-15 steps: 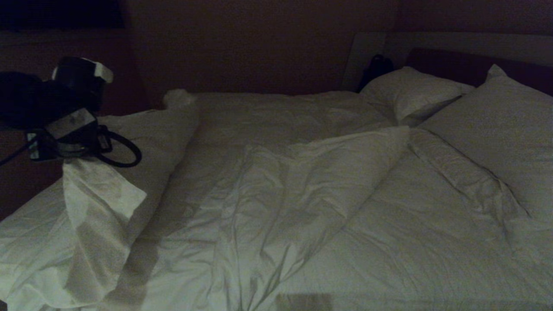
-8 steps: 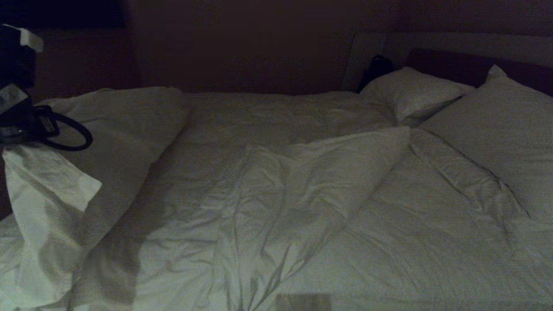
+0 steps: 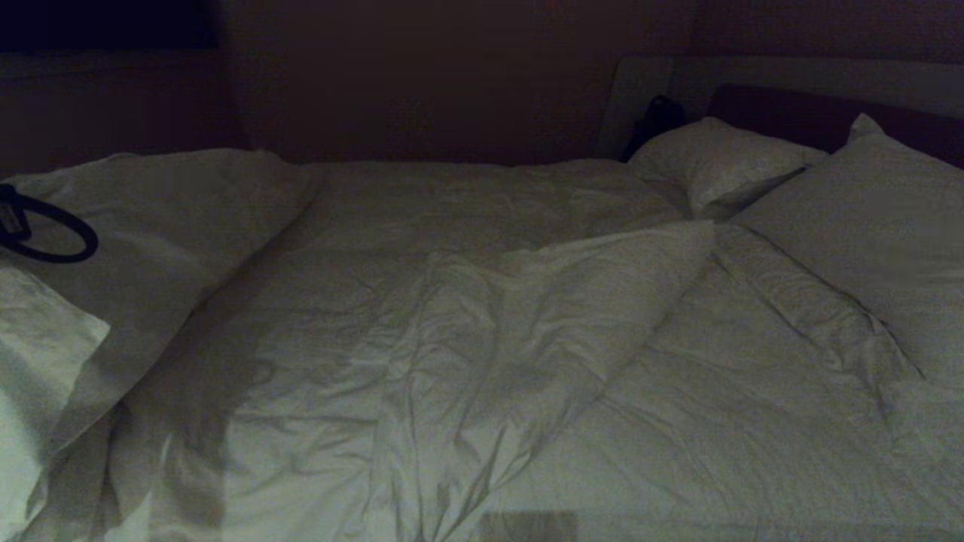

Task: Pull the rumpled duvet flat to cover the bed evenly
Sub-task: Flatten the corners of the folded blanket

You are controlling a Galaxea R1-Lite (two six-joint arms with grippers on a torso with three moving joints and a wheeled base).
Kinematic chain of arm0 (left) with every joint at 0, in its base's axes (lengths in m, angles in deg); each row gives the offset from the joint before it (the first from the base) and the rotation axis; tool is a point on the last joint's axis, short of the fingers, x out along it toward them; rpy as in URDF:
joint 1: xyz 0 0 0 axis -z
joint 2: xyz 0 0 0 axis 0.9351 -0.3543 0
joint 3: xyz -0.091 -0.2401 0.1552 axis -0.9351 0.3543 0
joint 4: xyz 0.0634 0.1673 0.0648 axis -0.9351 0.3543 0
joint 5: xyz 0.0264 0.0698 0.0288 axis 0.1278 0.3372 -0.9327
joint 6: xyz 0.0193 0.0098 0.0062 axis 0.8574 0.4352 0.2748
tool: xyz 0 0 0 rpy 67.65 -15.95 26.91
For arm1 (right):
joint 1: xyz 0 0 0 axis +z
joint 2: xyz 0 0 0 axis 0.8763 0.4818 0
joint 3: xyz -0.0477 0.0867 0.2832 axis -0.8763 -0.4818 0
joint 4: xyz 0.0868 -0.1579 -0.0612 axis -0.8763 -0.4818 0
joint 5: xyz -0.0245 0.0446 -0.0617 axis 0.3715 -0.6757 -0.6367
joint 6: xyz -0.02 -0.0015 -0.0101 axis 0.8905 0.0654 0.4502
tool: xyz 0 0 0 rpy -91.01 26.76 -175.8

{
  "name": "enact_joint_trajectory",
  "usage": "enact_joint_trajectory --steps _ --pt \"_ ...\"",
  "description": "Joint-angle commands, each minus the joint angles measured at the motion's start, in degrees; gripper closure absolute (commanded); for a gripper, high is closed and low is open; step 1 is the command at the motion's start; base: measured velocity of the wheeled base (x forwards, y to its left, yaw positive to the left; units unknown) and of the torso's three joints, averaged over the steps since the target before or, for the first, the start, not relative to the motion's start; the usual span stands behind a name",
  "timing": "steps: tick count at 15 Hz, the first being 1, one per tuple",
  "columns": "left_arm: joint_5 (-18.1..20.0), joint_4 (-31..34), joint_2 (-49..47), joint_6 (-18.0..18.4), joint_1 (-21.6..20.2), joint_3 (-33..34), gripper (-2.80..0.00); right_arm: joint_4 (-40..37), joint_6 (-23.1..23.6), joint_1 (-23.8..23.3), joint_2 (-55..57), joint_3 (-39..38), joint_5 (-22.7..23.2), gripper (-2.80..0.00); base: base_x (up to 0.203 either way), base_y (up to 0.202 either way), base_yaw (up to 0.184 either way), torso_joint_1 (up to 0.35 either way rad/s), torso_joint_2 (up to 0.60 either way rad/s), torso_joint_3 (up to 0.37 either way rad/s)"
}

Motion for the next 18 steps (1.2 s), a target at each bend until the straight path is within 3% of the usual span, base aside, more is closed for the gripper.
enact_joint_trajectory --steps 1,5,8,10,18 --pt "-0.2 0.1 -2.7 -0.1 -1.3 0.0 0.00 0.0 0.0 0.1 0.1 0.0 0.0 0.00 0.000 0.000 0.000 0.000 0.00 0.000" --pt "-0.3 -1.4 -6.1 0.1 -3.7 -0.6 0.00 0.0 0.0 0.0 0.1 0.0 0.0 0.00 0.000 0.000 0.000 0.000 0.00 0.000" --pt "-0.4 -9.0 -14.4 2.6 -9.7 -1.2 0.00 0.0 0.0 0.1 0.1 0.0 0.0 0.00 0.000 0.000 0.000 0.000 0.00 0.000" --pt "-0.5 -12.6 -16.4 4.5 -11.4 -1.3 0.00 0.0 0.0 0.0 0.1 0.0 0.0 0.00 0.000 0.000 0.000 0.000 0.00 0.000" --pt "0.3 -15.2 -24.6 4.2 -15.3 -4.3 0.00 0.0 0.0 0.1 0.0 0.0 0.0 0.00 0.000 0.000 0.000 0.000 0.00 0.000"
